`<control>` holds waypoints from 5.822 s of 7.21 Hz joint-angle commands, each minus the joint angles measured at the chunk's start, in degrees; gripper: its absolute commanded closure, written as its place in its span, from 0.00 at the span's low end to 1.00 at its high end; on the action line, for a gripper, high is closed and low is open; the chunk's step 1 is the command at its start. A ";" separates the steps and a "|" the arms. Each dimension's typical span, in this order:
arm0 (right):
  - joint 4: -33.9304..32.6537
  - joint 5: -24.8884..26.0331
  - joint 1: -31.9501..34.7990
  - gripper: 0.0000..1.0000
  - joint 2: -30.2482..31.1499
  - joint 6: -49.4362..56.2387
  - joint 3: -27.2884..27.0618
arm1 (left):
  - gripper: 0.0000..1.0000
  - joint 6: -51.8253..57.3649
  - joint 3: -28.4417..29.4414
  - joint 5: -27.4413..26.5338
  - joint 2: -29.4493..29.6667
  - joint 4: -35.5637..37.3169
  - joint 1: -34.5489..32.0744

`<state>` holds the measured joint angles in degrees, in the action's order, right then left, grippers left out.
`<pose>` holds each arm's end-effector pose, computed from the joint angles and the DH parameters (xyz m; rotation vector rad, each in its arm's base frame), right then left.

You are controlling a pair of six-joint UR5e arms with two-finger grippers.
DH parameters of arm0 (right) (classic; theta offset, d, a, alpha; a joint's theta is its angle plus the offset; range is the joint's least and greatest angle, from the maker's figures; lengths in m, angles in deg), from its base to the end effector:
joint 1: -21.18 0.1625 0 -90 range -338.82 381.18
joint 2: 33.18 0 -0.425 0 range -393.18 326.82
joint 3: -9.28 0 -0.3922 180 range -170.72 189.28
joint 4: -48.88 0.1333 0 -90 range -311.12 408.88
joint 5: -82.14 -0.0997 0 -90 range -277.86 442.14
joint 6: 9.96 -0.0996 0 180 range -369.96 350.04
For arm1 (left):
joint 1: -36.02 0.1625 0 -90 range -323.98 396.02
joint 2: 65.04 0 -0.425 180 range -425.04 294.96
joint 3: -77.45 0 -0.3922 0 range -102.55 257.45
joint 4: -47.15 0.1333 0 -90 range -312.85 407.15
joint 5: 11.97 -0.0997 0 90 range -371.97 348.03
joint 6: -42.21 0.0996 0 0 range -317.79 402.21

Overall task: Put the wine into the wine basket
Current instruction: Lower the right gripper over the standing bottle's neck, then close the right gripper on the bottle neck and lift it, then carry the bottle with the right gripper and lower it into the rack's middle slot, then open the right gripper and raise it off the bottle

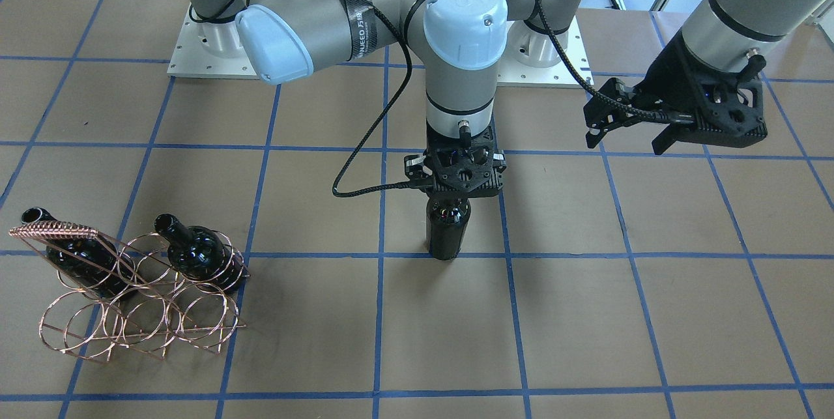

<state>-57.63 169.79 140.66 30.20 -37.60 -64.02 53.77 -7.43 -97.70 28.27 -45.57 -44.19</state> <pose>0.4578 -0.5306 0.3875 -0.0525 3.0477 -0.1242 -0.0512 -0.5311 0.4983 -0.0464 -3.0651 -0.0028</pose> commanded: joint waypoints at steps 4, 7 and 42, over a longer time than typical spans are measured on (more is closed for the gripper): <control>15.40 -0.46 -13.10 0.75 12.88 11.26 -2.10 | 0.00 0.04 -0.11 0.13 -0.32 -0.01 0.14; 23.78 1.80 -26.54 0.76 16.59 27.20 -2.20 | 0.00 0.92 -0.19 0.13 0.38 0.52 0.15; 19.50 2.00 -33.92 0.00 28.73 38.57 -12.38 | 0.00 -9.37 -0.37 -4.44 -3.91 1.49 -9.17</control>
<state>-38.90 171.40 102.92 58.21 4.29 -75.14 44.09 -7.86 -101.83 25.67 -43.63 -53.04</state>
